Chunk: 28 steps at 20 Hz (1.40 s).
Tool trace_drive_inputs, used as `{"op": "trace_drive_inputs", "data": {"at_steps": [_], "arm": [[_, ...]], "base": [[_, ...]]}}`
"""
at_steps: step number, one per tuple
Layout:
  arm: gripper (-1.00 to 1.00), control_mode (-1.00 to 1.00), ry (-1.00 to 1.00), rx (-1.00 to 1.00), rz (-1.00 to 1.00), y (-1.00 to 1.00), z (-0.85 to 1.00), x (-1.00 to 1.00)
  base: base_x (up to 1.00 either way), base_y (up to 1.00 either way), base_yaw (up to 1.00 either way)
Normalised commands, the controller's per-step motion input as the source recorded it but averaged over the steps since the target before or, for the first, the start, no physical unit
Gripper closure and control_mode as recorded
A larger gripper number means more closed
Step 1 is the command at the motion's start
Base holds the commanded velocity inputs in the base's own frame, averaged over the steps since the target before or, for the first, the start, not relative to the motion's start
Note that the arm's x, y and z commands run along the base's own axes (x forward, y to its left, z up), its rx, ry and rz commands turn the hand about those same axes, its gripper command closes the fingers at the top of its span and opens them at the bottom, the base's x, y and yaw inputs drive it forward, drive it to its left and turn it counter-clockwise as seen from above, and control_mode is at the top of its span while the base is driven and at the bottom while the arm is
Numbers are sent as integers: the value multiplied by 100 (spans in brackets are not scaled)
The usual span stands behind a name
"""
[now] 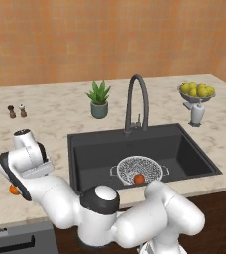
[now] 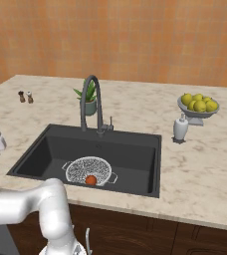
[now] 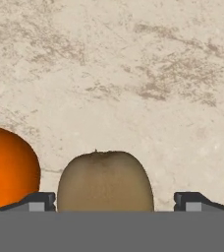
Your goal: Put the colander in the sink, put the orange, orange, kiwi in the colander, and turn on the sink faucet and pour water over the colander.
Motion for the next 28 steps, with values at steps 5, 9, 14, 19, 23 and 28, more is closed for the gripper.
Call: {"op": "trace_drive_inputs", "data": {"at_steps": [5, 9, 14, 19, 23, 28], "arm": [[100, -100, 0, 0, 0, 13, -26, 2], [100, -100, 0, 0, 0, 4, -10, 1], [100, -100, 0, 0, 0, -1, 3, -2], [100, -100, -2, 0, -9, -59, 27, -34], [100, -100, -3, 0, -24, -100, 7, -17], [100, -100, -3, 0, -31, -100, 3, -2]], "base": [[0, 0, 0], [0, 0, 0], [0, 0, 0], [0, 0, 0], [0, 0, 0], [0, 0, 0]]}}
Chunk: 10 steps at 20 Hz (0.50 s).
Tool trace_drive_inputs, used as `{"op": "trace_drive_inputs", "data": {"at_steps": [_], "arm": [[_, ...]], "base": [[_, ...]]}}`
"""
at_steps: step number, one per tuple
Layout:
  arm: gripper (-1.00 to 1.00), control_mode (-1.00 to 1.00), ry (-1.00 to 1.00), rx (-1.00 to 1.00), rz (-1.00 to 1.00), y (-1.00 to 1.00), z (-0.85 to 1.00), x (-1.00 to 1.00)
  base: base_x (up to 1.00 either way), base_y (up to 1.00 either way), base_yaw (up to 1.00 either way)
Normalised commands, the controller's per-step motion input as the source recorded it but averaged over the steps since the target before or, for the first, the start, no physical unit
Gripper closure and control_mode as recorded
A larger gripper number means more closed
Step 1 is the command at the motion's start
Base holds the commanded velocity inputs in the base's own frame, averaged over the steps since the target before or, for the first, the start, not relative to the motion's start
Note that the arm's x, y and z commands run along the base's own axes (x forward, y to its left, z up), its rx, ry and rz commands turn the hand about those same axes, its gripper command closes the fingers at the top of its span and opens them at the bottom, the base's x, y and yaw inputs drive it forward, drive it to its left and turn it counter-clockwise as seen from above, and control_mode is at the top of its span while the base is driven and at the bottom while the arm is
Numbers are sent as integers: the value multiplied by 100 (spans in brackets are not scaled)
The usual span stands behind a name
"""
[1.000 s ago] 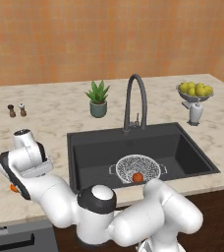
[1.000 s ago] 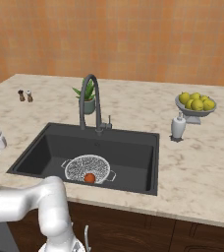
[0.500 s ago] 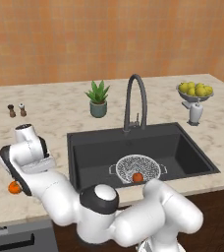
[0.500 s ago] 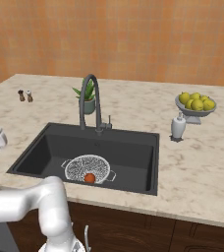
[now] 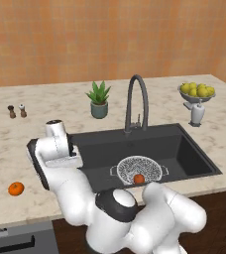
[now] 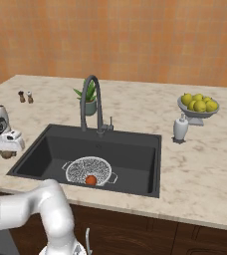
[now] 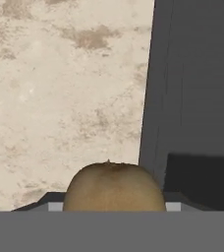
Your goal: Put the colander in the sink, put the orange, orange, kiwi in the colander, and turn on the sink faucet and pour water over the colander.
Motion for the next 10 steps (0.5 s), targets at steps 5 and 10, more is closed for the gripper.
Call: {"op": "trace_drive_inputs", "data": {"at_steps": [5, 10], "arm": [[100, -100, 0, 0, -37, -100, 0, 0], [100, -100, 0, 0, -43, -100, 3, 4]], "base": [[0, 0, 0], [0, 0, 0]]}}
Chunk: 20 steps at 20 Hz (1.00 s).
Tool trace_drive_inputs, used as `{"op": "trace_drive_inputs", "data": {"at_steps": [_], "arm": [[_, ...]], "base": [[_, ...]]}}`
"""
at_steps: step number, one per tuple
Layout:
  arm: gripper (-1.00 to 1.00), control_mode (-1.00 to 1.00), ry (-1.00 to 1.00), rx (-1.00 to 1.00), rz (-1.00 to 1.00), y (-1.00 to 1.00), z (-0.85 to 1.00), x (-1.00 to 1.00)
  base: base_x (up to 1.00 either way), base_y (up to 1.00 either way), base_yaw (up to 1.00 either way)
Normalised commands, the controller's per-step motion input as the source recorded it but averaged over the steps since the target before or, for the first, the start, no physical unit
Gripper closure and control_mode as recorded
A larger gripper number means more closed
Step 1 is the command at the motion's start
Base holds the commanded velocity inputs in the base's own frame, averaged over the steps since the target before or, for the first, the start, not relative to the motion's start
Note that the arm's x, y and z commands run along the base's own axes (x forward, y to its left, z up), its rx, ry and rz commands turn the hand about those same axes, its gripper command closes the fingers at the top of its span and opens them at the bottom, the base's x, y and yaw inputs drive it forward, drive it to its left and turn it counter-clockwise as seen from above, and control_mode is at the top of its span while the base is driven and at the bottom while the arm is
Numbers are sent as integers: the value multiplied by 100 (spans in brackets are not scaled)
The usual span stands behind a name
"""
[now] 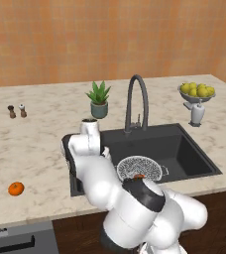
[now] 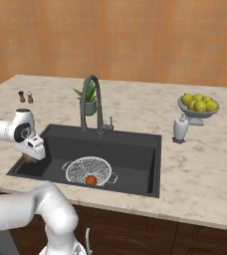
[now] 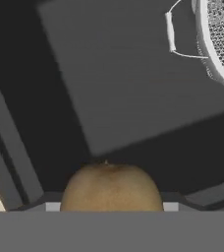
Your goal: Put the colander in the sink, put the orange, orange, kiwi in the colander, and turn on the sink faucet and pour water over the colander.
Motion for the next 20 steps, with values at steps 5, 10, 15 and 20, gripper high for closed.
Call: {"op": "trace_drive_inputs", "data": {"at_steps": [5, 10, 15, 20], "arm": [[100, -100, 0, 0, -41, -95, 3, 14], [100, -100, 0, -3, -36, -78, -1, 13], [100, -100, 0, 0, -25, -50, -3, 14], [100, -100, 1, 0, -9, -17, -19, 5]], "base": [[0, 0, 0], [0, 0, 0], [0, 0, 0], [0, 0, 0]]}}
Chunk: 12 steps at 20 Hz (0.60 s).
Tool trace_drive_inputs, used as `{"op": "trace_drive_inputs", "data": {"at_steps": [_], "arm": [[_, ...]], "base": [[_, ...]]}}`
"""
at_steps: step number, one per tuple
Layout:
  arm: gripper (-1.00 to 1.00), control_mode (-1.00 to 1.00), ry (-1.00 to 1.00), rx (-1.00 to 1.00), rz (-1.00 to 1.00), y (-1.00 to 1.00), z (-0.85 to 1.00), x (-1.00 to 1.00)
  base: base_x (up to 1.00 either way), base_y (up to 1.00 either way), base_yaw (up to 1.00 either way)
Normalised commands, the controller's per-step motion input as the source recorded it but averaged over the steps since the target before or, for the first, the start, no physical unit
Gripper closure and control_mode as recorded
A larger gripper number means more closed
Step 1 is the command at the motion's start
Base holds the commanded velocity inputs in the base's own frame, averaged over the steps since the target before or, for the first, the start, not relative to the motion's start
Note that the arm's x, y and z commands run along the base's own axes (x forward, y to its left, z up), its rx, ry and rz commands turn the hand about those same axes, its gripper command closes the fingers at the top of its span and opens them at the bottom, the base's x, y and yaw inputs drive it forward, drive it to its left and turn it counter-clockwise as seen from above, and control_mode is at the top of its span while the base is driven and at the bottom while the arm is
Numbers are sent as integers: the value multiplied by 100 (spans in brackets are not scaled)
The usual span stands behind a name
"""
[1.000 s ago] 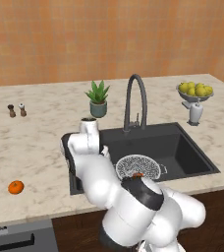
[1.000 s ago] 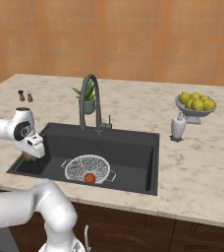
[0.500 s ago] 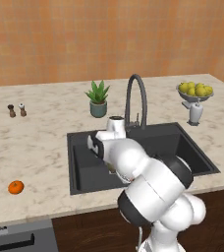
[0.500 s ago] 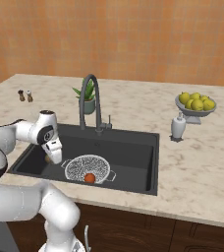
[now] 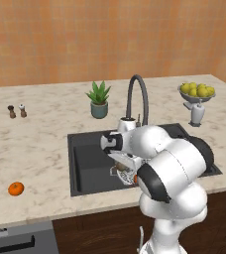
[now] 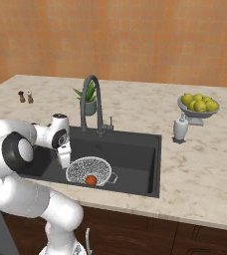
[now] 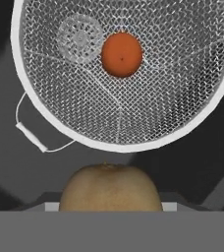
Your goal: Put the colander in the sink, put the orange, orange, kiwi in the colander, and turn on the sink faucet and pour water over the colander.
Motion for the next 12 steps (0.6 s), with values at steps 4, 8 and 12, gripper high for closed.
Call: {"op": "trace_drive_inputs", "data": {"at_steps": [4, 8, 12], "arm": [[100, -100, 0, -8, -6, -7, -41, 1], [100, -100, 0, -10, -7, -7, -34, 3], [100, -100, 2, 0, -3, -27, -2, 6]], "base": [[0, 0, 0], [0, 0, 0], [0, 0, 0]]}}
